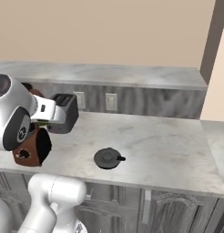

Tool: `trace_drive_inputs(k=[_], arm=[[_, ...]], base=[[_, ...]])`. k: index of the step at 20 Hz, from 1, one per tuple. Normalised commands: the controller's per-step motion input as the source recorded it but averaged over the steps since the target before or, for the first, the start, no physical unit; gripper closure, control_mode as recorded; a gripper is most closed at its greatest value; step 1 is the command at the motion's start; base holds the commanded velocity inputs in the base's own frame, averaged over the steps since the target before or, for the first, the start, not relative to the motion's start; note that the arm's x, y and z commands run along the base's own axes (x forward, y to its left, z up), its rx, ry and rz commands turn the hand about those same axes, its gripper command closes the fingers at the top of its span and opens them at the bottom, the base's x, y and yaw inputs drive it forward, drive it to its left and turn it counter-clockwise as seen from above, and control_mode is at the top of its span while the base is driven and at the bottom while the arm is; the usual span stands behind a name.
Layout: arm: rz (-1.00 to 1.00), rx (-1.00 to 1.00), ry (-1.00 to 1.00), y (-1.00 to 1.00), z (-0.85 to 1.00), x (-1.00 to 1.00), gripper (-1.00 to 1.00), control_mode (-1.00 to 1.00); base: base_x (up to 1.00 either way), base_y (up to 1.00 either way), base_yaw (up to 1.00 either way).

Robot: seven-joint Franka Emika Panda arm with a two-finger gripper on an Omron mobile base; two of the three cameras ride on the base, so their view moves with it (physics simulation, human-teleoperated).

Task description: Grab the limes from the fridge, place them in the blender, close the lid, and turn on the blender to create a marinade.

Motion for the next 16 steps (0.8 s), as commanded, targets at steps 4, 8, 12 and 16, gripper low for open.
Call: trace_drive_inputs(k=[4,8,12,16], arm=[[0.04,0.01,0.0,-0.02,0.0,0.0,1.0,-1.0],[0.15,0.0,-0.16,0.03,0.42,-0.2,1.0,-1.0],[0.08,0.0,-0.17,0.38,0.98,0.05,1.0,-1.0],[0.02,0.01,-0.07,0.61,0.55,0.36,1.0,-1.0]], base=[[0.03,-0.09,0.11],[0.0,0.0,0.0],[0.0,0.0,0.0],[0.0,0.0,0.0]])
